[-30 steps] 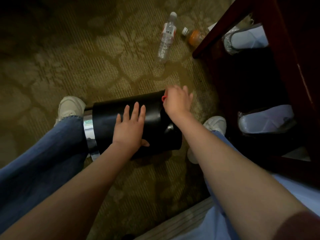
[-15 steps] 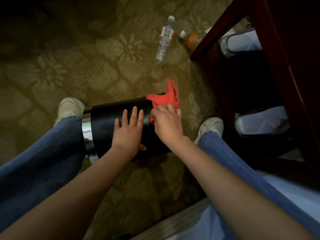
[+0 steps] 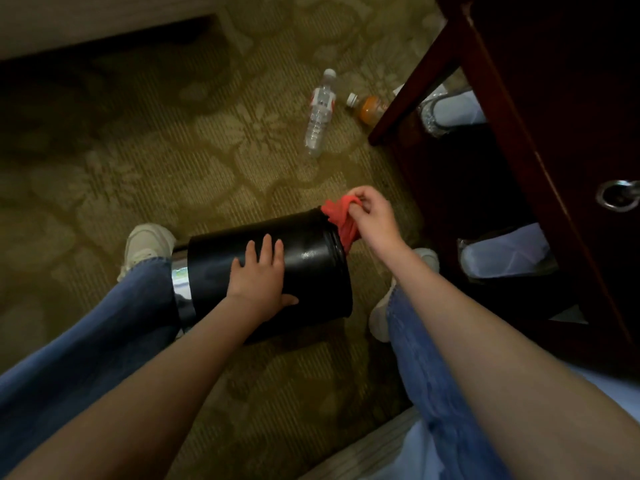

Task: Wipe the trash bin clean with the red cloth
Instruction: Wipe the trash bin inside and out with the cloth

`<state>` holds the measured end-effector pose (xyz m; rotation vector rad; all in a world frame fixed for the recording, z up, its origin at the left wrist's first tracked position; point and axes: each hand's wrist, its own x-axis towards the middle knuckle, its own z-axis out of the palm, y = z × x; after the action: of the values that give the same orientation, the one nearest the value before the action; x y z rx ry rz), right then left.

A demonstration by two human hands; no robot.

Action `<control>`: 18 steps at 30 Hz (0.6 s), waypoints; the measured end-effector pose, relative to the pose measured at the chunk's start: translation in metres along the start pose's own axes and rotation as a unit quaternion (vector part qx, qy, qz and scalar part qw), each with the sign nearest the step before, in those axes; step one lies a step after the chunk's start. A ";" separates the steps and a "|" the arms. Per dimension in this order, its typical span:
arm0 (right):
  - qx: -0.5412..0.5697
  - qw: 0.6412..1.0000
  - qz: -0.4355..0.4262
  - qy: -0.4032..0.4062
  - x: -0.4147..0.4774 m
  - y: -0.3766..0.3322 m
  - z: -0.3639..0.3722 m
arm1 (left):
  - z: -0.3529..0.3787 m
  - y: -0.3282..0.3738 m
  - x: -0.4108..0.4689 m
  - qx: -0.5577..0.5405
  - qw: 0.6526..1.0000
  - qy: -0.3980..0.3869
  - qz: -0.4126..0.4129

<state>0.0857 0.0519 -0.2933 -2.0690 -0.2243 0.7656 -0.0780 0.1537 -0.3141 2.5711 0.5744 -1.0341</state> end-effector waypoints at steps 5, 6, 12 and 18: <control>0.090 0.996 0.019 -0.022 -0.018 -0.027 -0.014 | -0.022 -0.006 0.002 -0.194 0.980 0.025 -0.022; 0.109 0.993 0.026 -0.025 -0.020 -0.030 -0.014 | -0.029 -0.004 0.001 -0.222 0.973 0.060 -0.013; 0.251 0.963 0.094 -0.018 -0.036 -0.059 -0.012 | -0.077 0.015 -0.019 -0.447 0.882 0.130 0.071; 0.410 0.902 0.125 -0.048 -0.058 -0.074 -0.015 | -0.083 0.017 -0.040 -0.542 0.828 0.144 0.030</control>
<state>0.0574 0.0602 -0.2026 -1.2622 0.2863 0.9167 -0.0480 0.1645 -0.2261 1.6643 0.8287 -0.1306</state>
